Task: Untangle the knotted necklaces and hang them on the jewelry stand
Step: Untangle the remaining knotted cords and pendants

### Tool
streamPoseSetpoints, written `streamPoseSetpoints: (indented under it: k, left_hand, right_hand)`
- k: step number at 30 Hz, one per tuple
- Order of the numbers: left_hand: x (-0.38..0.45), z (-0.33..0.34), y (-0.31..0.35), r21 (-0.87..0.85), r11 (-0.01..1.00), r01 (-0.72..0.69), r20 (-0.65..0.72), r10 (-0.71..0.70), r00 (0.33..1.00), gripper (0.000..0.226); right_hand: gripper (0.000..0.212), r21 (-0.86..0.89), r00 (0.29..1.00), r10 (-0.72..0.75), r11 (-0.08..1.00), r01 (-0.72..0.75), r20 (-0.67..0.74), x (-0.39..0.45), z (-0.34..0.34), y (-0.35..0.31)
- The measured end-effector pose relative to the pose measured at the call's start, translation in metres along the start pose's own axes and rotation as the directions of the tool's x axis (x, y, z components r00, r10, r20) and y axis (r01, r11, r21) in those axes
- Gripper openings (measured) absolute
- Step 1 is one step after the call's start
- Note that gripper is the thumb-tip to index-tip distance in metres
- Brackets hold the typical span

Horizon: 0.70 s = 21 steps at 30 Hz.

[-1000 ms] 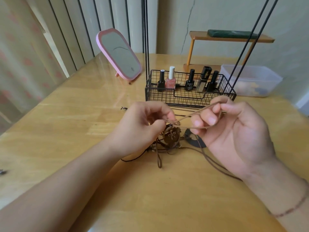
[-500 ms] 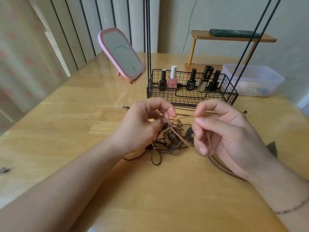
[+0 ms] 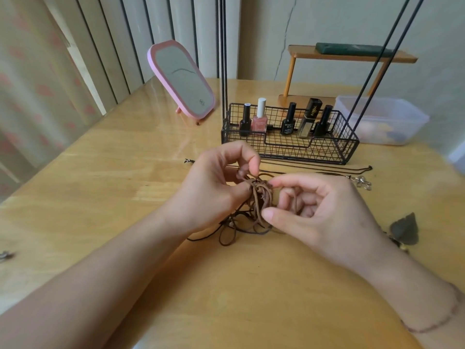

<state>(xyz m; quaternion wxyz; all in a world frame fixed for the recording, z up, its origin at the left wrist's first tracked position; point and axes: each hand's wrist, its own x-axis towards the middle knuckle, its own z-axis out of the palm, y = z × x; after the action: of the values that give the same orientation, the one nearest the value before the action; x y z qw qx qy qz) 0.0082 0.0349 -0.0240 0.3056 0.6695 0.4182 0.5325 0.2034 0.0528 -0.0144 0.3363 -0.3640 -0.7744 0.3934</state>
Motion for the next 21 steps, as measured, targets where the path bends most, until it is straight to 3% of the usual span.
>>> streamPoseSetpoints:
  k: [4, 11, 15, 17, 20, 21]
  left_hand:
    - [0.000, 0.002, 0.002, -0.027, 1.000, -0.010, -0.013, 0.010, 1.000, 0.030]
    - [-0.003, 0.002, 0.001, 0.070, 0.997, -0.016, -0.068, 0.021, 0.997, 0.022]
    - [-0.002, 0.001, 0.003, 0.067, 0.998, 0.007, -0.102, 0.000, 0.995, 0.017]
    - [-0.002, 0.001, 0.001, 0.078, 0.997, 0.005, -0.099, 0.002, 0.995, 0.016]
    - [-0.002, 0.002, 0.001, 0.007, 0.999, 0.034, -0.062, -0.034, 0.997, 0.013]
    - [-0.002, 0.003, 0.001, -0.029, 0.999, 0.041, -0.054, -0.043, 0.998, 0.013]
  right_hand:
    - [0.051, -0.316, 0.998, -0.058, 0.946, 0.067, 0.040, 0.003, 0.000, 0.003]
    - [0.038, -0.280, 0.987, -0.161, 0.948, 0.154, -0.001, 0.003, -0.018, -0.002]
    - [0.037, -0.386, 0.978, -0.147, 0.901, 0.195, 0.149, 0.003, -0.020, -0.001]
    - [0.027, -0.291, 0.953, -0.226, 0.915, 0.279, 0.204, 0.001, -0.016, -0.002]
    - [0.009, -0.119, 0.948, -0.319, 0.941, 0.317, 0.004, 0.001, -0.010, -0.001]
    - [0.016, -0.095, 0.951, -0.303, 0.950, 0.296, -0.062, 0.002, -0.008, 0.000]
